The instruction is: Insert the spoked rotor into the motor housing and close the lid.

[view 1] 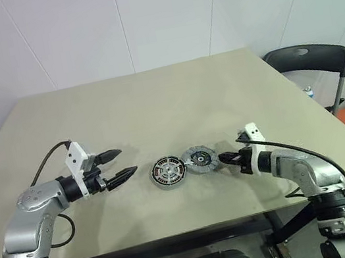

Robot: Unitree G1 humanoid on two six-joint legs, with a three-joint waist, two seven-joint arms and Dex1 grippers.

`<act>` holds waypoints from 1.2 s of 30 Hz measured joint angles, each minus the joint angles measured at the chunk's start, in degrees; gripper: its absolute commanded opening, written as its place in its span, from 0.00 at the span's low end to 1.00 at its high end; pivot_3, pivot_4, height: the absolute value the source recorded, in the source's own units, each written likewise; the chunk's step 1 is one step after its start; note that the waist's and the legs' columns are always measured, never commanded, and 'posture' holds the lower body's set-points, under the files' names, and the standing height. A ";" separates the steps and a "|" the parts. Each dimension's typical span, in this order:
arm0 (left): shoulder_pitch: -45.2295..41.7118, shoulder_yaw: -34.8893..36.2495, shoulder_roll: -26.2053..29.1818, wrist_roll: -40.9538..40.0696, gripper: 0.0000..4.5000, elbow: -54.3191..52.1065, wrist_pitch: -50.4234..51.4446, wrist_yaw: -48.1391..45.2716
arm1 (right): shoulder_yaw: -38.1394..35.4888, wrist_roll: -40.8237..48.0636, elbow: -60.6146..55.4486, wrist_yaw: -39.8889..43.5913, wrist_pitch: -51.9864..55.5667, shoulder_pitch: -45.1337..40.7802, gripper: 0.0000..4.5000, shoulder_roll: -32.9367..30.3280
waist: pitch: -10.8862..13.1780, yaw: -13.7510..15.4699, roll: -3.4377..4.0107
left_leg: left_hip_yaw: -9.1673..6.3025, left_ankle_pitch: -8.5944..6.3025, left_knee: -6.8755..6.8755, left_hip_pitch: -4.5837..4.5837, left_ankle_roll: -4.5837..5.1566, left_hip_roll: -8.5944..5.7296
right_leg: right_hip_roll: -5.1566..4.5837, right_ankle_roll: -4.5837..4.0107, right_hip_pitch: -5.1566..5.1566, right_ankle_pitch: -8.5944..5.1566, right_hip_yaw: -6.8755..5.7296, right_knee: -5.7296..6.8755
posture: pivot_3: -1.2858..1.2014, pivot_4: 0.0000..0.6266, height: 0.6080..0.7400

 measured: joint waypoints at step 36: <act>1.58 0.98 0.05 0.23 0.89 -0.74 -0.17 0.75 | 2.37 6.27 0.88 -2.40 0.41 -7.13 0.01 9.33 | 0.02 -0.19 0.03 | -0.04 -0.06 -0.01 0.01 0.08 0.14 | 0.16 0.02 0.03 0.02 0.01 -0.13 | 0.52 0.00 1.00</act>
